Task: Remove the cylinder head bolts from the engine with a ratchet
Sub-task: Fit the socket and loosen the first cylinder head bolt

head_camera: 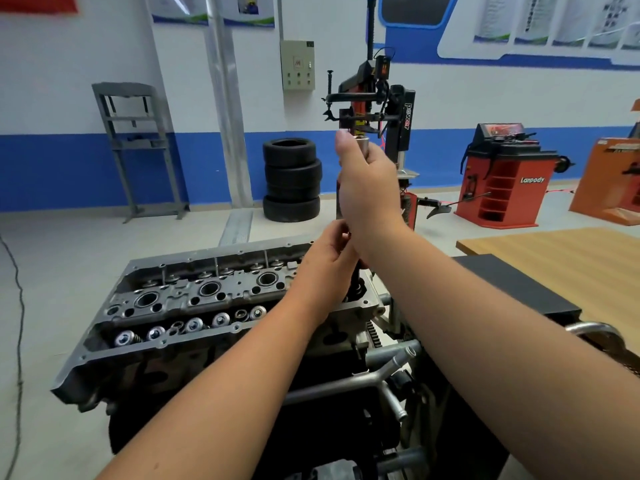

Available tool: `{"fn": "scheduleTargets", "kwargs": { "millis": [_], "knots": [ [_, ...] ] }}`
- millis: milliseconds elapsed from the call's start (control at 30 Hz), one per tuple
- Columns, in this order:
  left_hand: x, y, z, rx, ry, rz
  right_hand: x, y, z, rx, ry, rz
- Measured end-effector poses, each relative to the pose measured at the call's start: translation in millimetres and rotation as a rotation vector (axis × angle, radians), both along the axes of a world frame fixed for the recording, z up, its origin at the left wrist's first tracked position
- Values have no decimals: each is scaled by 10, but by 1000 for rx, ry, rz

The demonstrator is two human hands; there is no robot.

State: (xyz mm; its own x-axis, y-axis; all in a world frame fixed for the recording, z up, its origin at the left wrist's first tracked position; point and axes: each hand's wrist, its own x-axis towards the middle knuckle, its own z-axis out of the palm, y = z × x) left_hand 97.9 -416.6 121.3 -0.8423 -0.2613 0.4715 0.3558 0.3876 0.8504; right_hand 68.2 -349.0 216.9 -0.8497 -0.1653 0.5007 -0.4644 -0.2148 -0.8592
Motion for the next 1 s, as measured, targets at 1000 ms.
{"fn": "scheduleTargets", "kwargs": {
  "millis": [1000],
  "knots": [
    [8,-8,-35,17,19,14,53,54,119,90,-79,69]
  ]
}}
